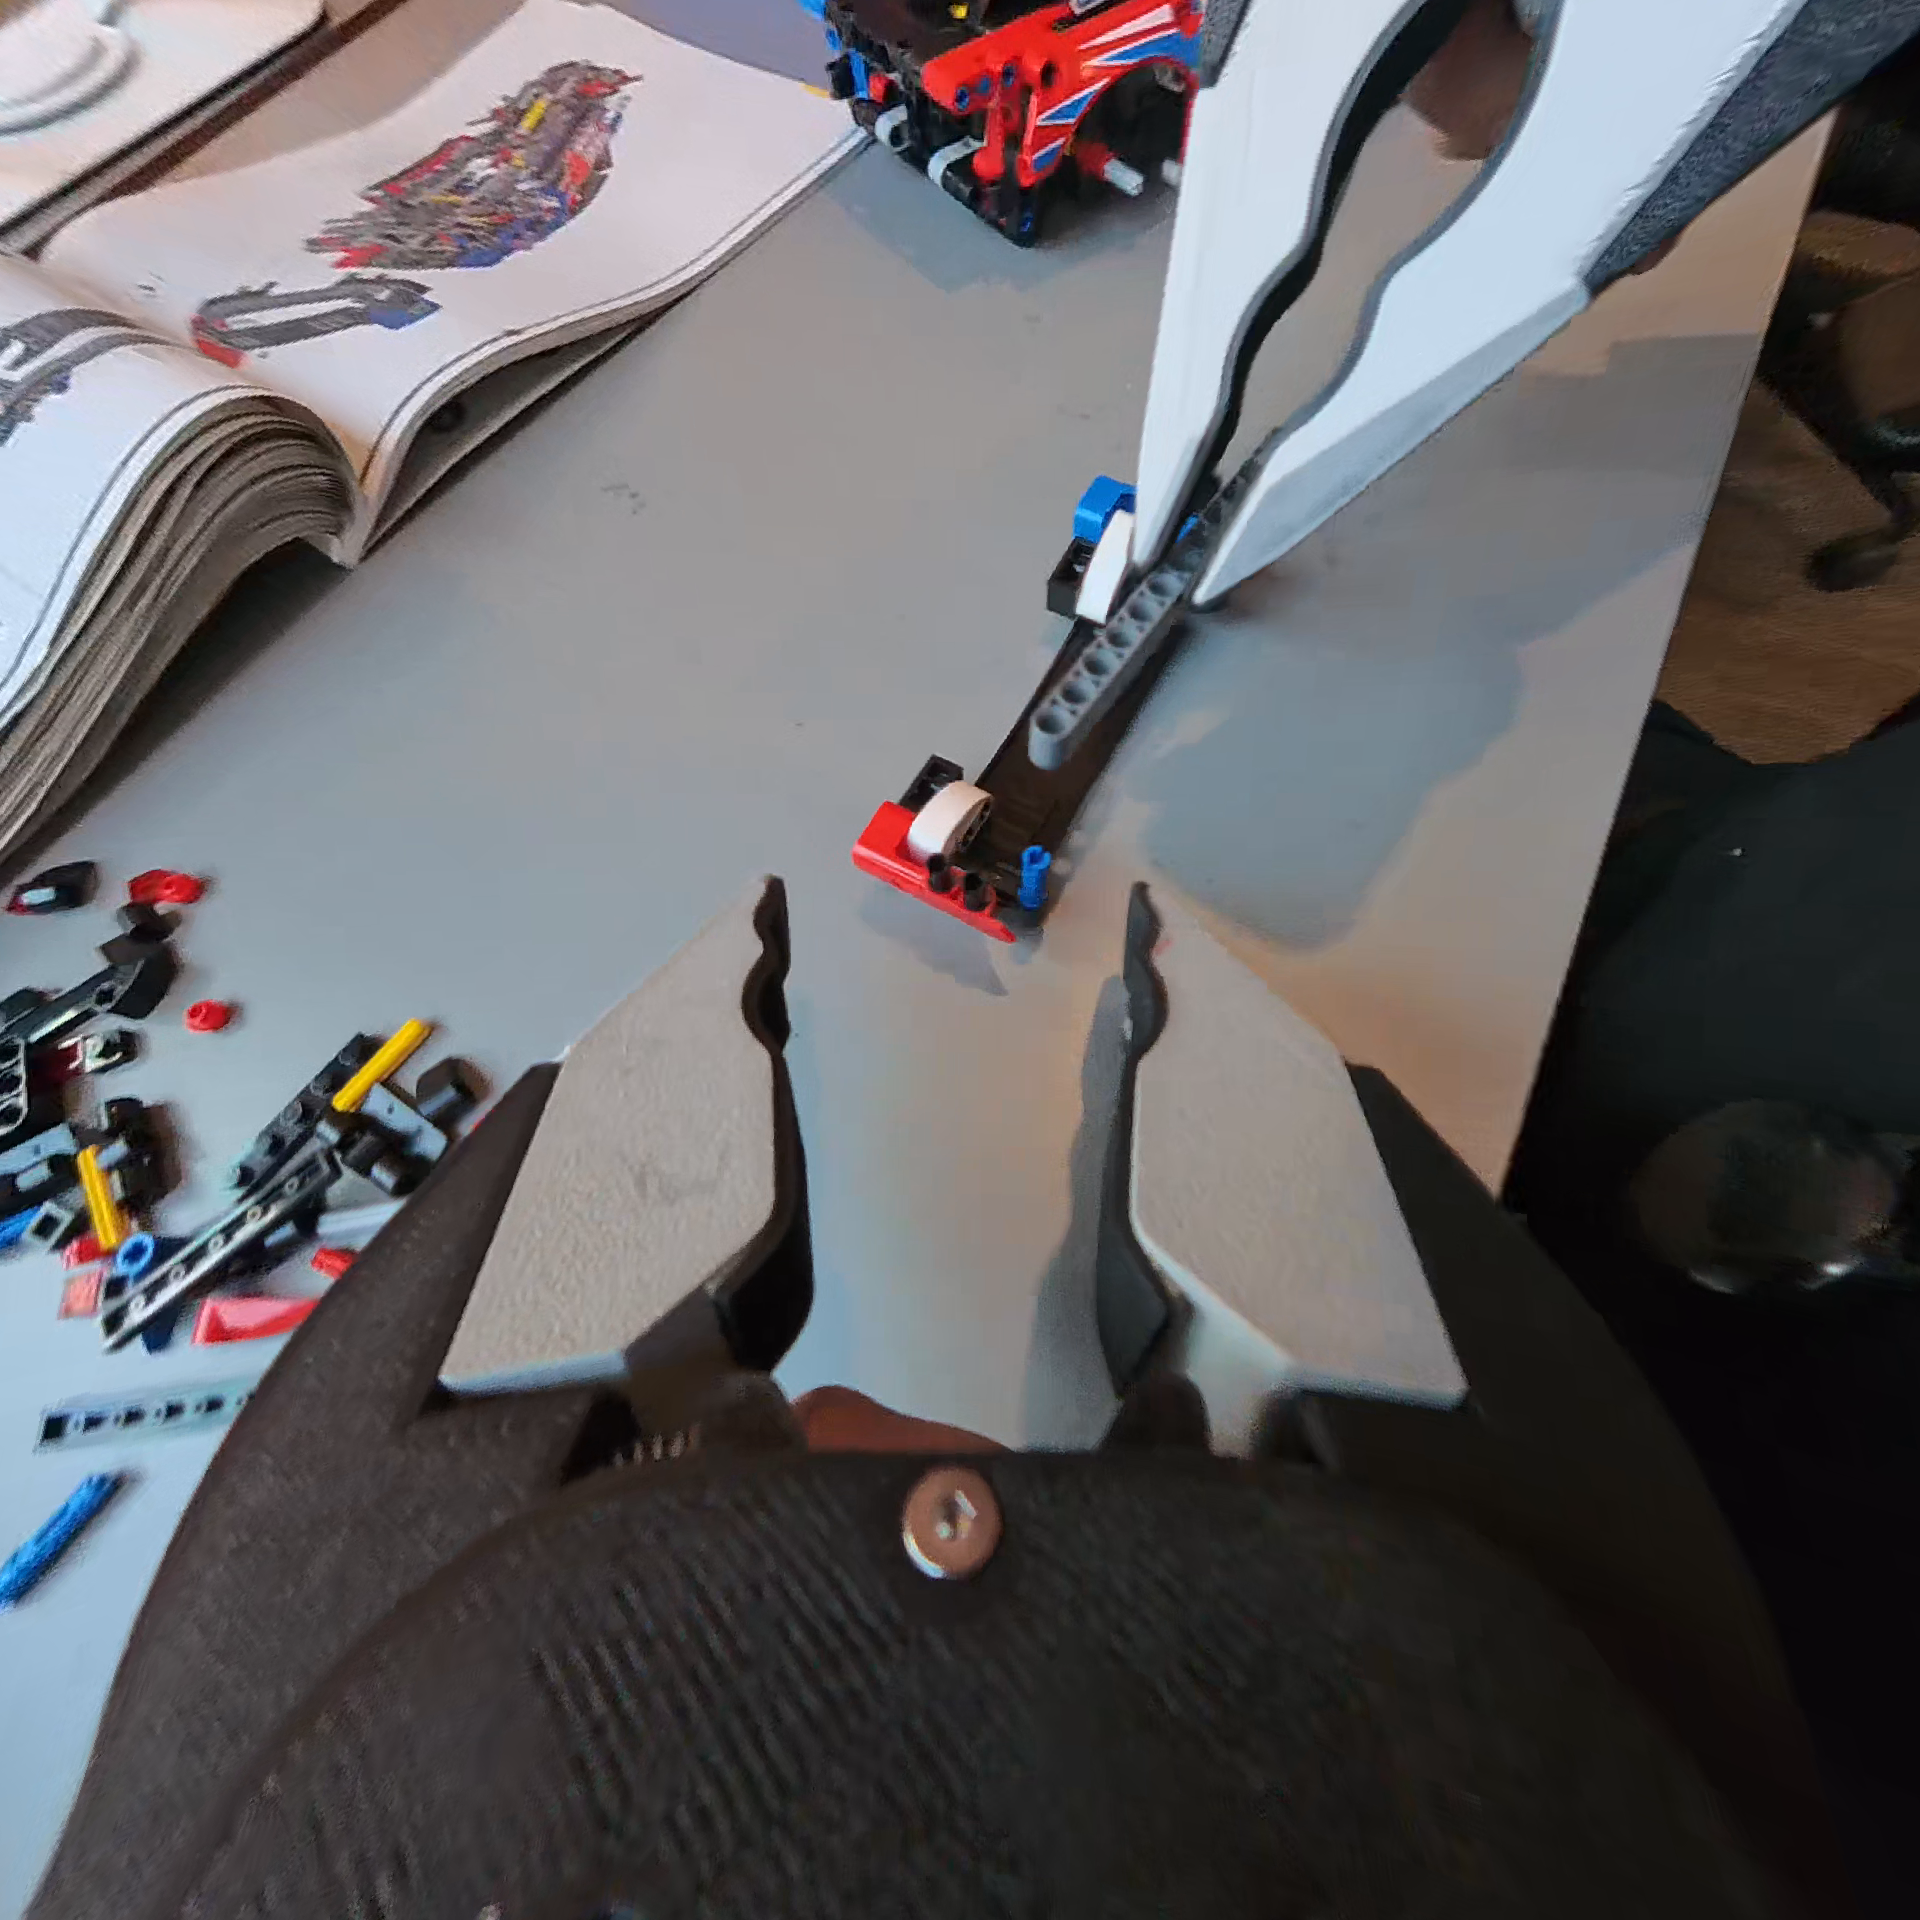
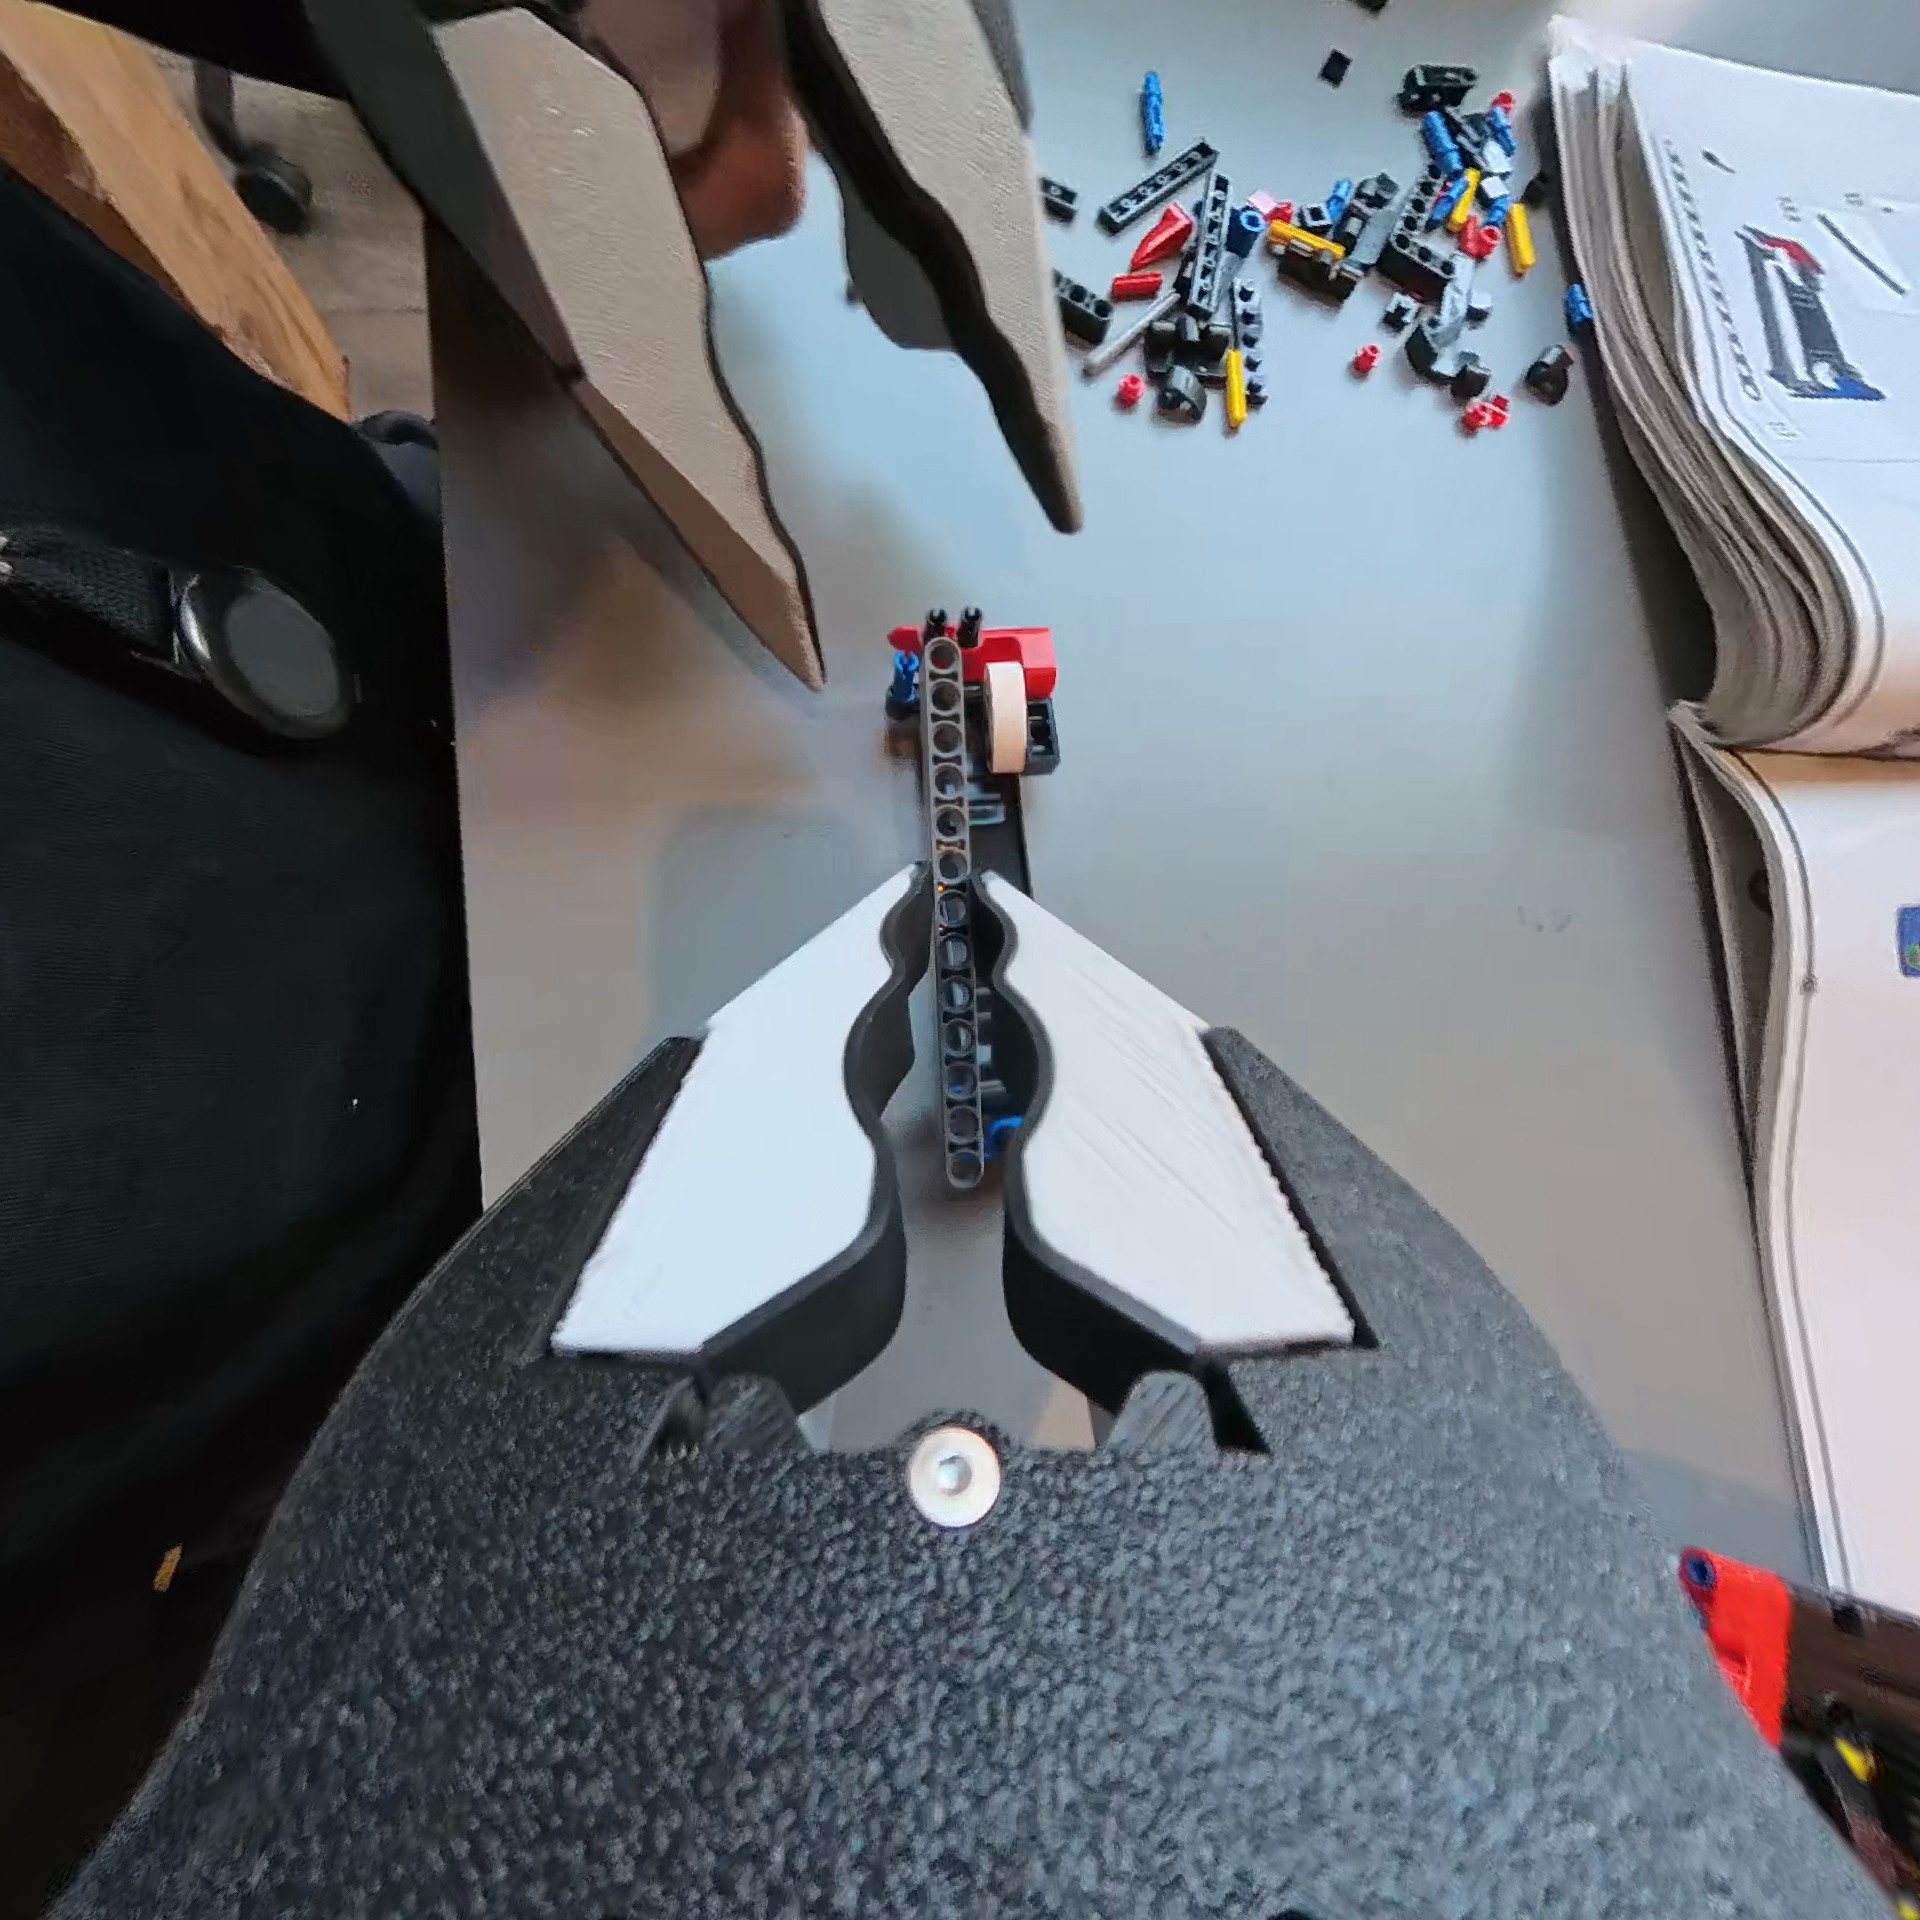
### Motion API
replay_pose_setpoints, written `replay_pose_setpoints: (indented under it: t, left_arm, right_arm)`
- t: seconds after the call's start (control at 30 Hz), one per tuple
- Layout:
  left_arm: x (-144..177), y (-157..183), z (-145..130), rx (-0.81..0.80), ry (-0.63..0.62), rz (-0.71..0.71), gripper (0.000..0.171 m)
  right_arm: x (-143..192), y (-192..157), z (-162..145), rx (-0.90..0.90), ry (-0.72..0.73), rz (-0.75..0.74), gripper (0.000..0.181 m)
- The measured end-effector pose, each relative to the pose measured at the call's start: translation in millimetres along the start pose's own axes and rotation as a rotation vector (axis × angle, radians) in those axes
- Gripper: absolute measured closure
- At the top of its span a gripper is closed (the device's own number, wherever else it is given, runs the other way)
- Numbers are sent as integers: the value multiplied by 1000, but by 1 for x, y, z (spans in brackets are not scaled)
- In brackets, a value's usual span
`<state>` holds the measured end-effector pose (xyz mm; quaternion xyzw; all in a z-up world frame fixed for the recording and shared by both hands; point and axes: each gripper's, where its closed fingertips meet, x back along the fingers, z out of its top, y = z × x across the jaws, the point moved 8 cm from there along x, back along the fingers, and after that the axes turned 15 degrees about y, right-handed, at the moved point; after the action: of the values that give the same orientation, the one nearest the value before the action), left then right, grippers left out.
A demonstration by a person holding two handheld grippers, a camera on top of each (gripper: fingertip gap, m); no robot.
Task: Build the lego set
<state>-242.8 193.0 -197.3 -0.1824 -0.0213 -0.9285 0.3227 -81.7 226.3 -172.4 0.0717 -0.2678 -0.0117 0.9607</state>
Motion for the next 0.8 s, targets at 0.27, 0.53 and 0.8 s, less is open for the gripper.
replay_pose_setpoints:
  t: [0.27,0.53,0.8]
  left_arm:
    - [-18,-11,-12,-82,-104,-175,111]
    - [-24,-15,-8,-62,-89,-210,120]
    - [-26,-12,-10,-75,-116,-235,127]
  right_arm:
    - [-11,1,2,14,-40,47,174]
    - [-16,3,1,2,-54,64,174]
    - [-16,1,3,24,-73,82,174]
